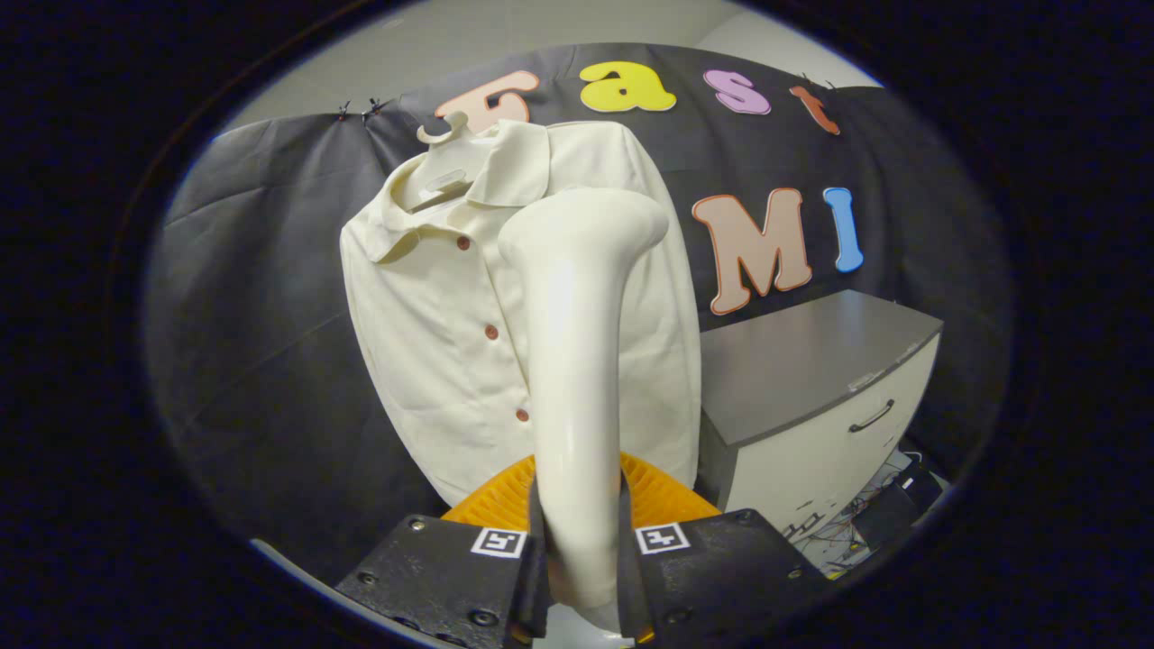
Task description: Iron the clothes twice with a garment steamer, once on the left side and once on the right side.
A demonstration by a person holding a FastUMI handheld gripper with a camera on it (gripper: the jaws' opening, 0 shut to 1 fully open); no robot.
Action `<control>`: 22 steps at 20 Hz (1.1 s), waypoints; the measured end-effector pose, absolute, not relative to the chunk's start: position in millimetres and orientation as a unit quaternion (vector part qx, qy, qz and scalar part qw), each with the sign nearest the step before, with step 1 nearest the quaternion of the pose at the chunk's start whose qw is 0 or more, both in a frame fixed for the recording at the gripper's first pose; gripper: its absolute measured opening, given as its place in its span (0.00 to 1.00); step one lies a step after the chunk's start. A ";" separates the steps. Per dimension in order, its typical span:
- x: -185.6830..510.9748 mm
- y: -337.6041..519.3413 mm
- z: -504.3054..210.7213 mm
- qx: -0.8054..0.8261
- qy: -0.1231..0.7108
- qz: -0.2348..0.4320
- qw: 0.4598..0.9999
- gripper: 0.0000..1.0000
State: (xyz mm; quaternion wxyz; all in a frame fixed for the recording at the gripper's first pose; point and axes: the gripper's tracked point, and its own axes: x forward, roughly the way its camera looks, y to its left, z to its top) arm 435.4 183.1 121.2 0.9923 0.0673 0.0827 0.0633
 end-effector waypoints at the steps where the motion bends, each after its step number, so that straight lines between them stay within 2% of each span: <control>1: 444.9 185.3 127.1 0.063 0.080 0.073 0.992 0.30; 8: 490.0 193.4 111.1 0.060 0.083 0.126 0.987 0.30; 15: 512.1 174.4 30.5 0.093 0.149 0.144 0.974 0.30; 22: 502.6 166.9 -49.5 0.097 0.216 0.145 0.961 0.30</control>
